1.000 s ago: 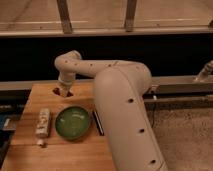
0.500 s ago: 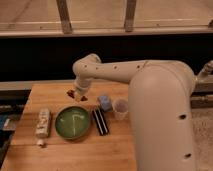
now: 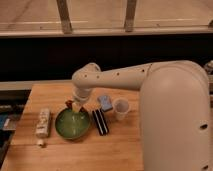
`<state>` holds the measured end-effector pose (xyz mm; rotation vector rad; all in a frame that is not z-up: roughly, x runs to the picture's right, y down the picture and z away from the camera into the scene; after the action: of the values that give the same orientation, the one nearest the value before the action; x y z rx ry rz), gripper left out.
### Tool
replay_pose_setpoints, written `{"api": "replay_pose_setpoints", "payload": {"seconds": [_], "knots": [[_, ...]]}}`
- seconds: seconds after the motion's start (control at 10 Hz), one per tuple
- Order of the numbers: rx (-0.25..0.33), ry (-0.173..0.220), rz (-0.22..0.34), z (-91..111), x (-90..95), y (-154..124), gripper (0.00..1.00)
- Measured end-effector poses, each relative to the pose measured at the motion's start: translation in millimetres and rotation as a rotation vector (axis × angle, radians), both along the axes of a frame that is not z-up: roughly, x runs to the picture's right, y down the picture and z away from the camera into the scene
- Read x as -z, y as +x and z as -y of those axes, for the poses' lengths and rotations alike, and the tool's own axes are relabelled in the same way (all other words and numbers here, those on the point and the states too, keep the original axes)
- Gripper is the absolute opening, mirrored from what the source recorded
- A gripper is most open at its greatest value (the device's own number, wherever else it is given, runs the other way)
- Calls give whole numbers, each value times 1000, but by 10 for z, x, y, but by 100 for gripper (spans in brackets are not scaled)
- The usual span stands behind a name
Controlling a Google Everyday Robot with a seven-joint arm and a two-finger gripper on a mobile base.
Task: Place the pepper in the ceramic bowl
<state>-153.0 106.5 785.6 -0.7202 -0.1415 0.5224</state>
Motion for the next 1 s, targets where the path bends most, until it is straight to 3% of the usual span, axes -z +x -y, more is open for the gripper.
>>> {"api": "replay_pose_setpoints", "payload": {"seconds": [0.3, 0.5, 1.0], "knots": [[55, -101, 40, -295, -27, -160, 0], [70, -125, 54, -356, -35, -186, 4], [70, -125, 55, -356, -36, -190, 53]]}}
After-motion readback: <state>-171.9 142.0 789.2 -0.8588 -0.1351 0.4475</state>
